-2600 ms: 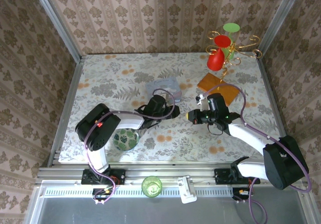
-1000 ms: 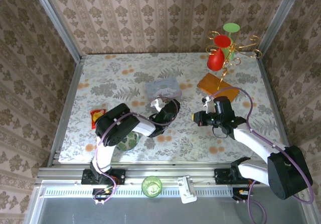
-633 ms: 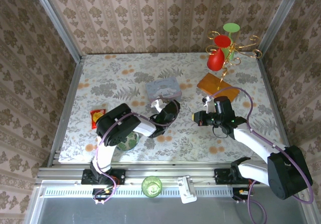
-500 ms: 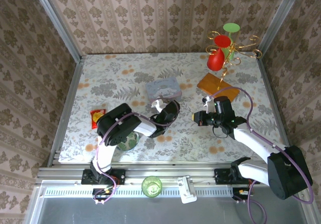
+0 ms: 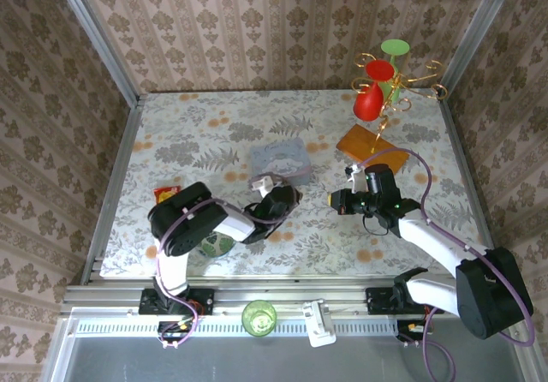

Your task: Unlock the padlock with the key

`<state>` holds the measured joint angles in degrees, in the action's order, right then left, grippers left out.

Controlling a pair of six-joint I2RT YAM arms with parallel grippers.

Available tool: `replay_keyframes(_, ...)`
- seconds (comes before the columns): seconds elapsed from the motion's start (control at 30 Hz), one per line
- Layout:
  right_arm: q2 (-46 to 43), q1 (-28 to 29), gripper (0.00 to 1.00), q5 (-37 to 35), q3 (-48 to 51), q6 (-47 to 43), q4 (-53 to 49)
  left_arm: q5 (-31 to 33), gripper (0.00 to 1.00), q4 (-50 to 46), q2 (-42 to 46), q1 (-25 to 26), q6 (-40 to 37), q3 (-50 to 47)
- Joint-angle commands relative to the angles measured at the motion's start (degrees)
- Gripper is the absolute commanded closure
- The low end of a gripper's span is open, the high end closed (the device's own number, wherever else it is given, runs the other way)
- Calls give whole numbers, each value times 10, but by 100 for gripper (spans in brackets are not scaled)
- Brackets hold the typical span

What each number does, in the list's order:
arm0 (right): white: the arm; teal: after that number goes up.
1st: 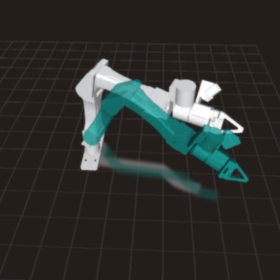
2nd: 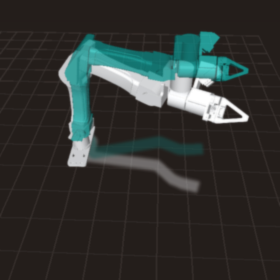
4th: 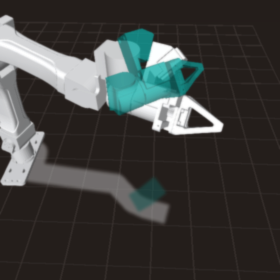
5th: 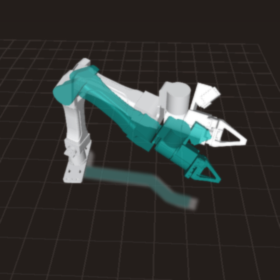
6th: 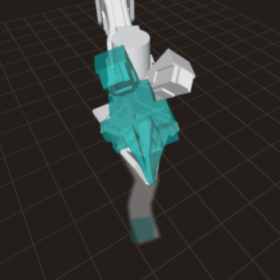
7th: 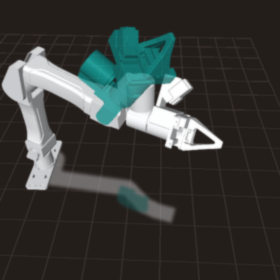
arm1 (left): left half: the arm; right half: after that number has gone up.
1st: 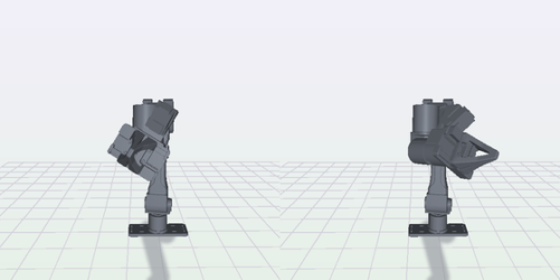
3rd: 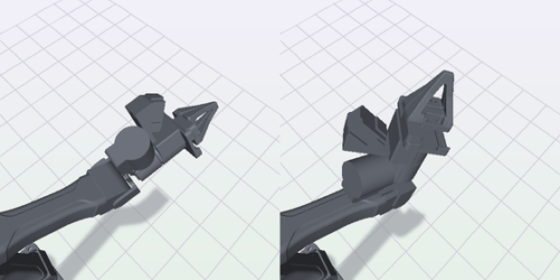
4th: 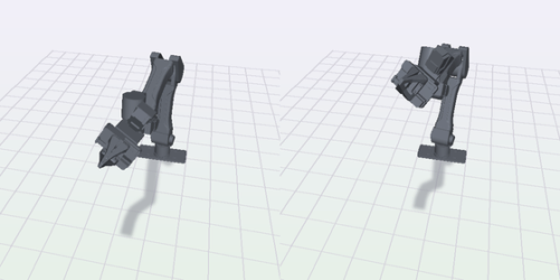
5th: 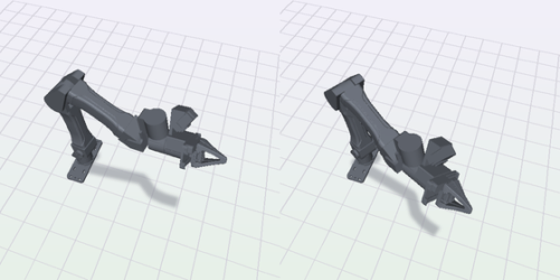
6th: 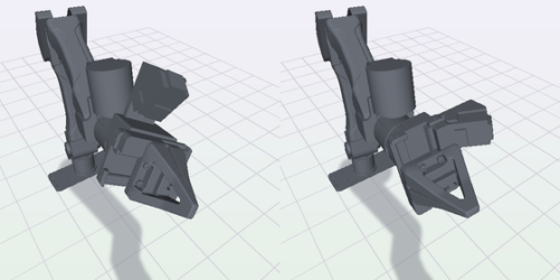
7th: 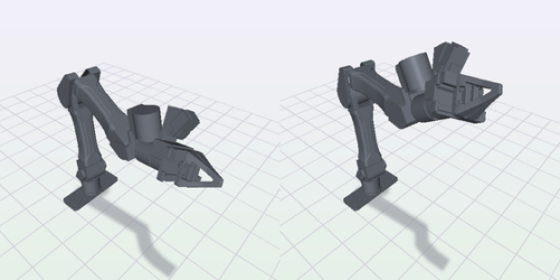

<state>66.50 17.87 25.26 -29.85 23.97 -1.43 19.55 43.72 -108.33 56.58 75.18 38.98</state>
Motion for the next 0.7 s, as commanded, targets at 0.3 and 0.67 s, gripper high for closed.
replay_keyframes(0.3,166,33,100,137,-21,4,105,-62,75,49,17,-22,-12,-145)
replay_keyframes(0.67,267,64,100,132,-65,18,118,-23,70,-6,5,20,-1,-104)
